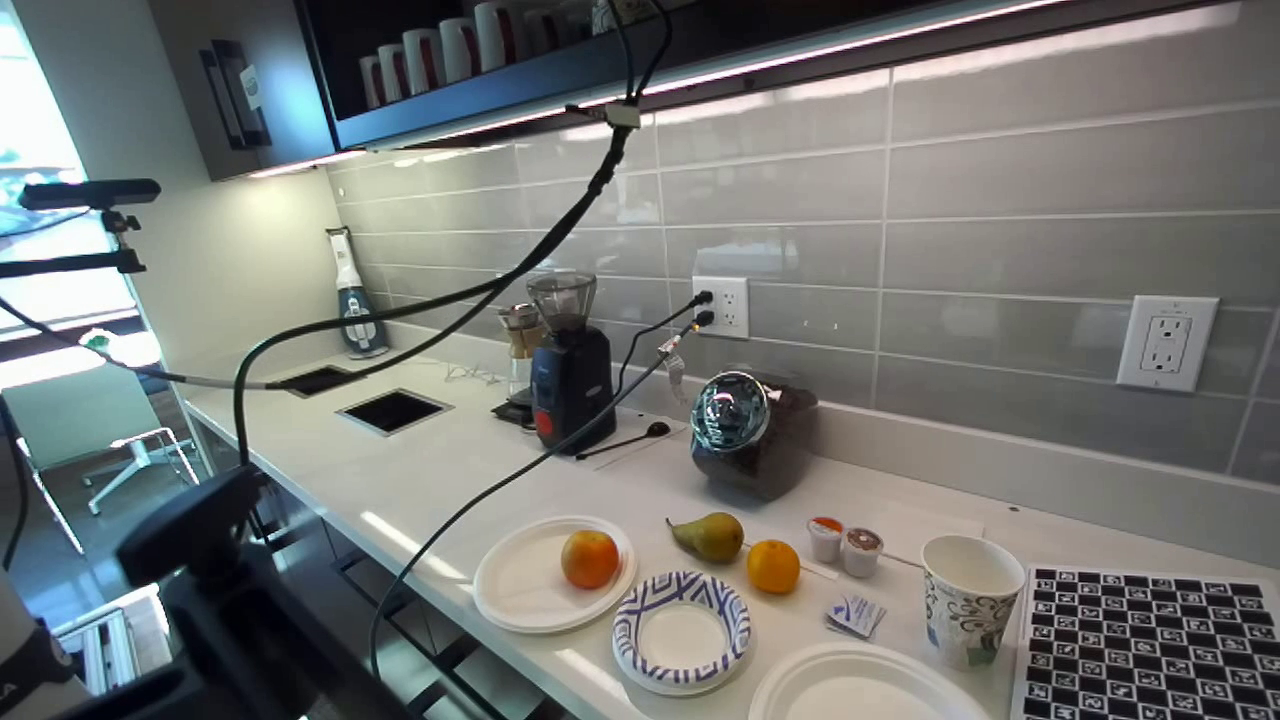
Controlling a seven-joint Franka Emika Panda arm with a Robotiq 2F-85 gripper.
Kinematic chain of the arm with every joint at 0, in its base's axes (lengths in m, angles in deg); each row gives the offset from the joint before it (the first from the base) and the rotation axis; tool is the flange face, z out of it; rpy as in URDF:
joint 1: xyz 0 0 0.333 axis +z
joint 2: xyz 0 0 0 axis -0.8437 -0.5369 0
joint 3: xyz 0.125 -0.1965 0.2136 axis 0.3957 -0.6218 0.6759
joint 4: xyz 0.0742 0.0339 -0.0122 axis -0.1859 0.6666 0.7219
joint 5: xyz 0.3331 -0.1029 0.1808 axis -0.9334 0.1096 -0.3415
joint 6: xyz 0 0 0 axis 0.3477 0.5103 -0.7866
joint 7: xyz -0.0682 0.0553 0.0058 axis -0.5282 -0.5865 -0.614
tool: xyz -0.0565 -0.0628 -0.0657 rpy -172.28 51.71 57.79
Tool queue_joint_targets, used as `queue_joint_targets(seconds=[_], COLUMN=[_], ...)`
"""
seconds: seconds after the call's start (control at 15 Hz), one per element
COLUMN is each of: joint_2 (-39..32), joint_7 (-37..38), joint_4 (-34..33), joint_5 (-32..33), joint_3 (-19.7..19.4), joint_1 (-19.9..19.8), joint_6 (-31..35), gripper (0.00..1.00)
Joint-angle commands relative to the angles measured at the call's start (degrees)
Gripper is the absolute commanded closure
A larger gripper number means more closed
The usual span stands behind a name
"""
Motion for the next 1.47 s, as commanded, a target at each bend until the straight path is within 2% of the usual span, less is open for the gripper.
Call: queue_joint_targets(seconds=[0.0, 0.4, 0.47, 0.73, 1.13, 1.2, 1.4], joint_2=[-3.33, -5.64, -5.74, -6.58, -7.28, -7.28, -7.28], joint_7=[-1.86, -0.88, -0.7, 0.45, 4.82, 5.41, 6.39], joint_4=[-4.77, -6.65, -6.34, -6.19, -6.01, -5.96, -5.74], joint_5=[0.42, 0.57, 0.54, 0.07, 0.19, -0.14, -0.72], joint_3=[2.37, 4.27, 2.94, 3.01, 2.93, 2.99, 3.19], joint_1=[-2.06, -3.45, -2.08, -1.94, -1.79, -1.77, -1.63], joint_6=[-0.49, 1.37, 2.43, 5.84, 6.12, 5.98, 6.84], gripper=[0.0, 0.0, 0.0, 0.0, 0.0, 0.2, 0.41])
